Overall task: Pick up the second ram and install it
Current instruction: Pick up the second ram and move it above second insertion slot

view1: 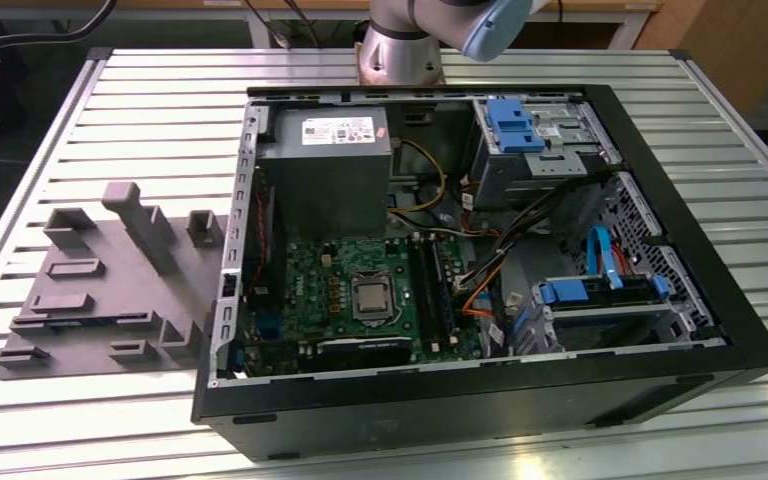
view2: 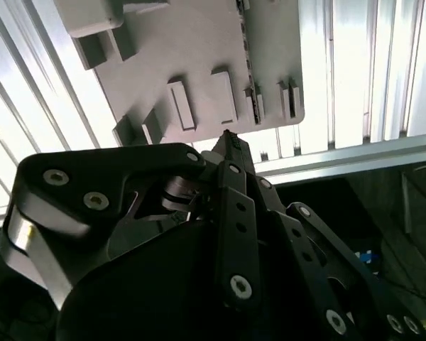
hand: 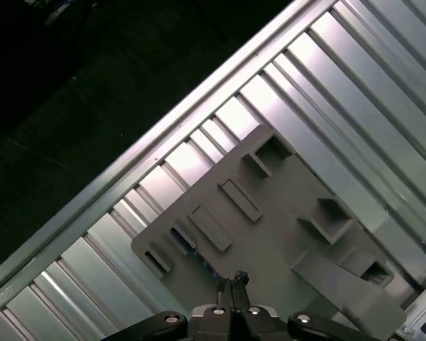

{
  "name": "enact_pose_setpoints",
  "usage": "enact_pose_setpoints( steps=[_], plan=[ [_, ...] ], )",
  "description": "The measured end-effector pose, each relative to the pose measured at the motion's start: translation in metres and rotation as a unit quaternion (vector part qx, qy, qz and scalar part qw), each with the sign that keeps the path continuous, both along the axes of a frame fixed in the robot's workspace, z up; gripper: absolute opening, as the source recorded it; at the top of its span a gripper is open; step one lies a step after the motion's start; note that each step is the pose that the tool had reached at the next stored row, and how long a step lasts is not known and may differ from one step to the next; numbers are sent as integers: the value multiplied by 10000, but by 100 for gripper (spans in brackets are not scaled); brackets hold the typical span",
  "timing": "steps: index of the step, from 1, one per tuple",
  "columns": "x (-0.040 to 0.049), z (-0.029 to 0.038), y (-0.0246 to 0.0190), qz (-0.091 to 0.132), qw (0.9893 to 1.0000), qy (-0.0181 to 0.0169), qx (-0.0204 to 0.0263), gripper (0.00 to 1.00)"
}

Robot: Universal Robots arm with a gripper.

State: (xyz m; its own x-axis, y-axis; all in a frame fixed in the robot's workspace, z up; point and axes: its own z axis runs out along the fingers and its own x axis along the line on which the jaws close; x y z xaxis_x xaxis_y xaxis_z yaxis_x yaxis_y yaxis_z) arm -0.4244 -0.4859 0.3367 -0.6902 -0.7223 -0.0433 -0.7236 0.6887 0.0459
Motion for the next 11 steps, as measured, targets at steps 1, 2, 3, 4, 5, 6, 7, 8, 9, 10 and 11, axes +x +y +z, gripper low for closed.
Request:
enact_pose_setpoints(
  steps=[1,2,3,4,5,6,7,8,9,10,11],
  plan=[
    [0,-3,0,89,10000,0,0,11],
    [0,-6,0,185,9998,0,0,11],
    [0,-9,0,275,9996,0,0,11],
    [0,-11,0,364,9993,0,0,11],
    [0,-14,0,455,9990,0,0,11],
    [0,-17,0,544,9985,0,0,11],
    [0,-19,0,634,9980,0,0,11],
    [0,-21,0,732,9973,0,0,11],
    [0,-23,0,822,9966,0,0,11],
    [0,-25,0,911,9958,-1,0,11],
    [0,-26,0,1000,9950,-1,0,11]
  ],
)
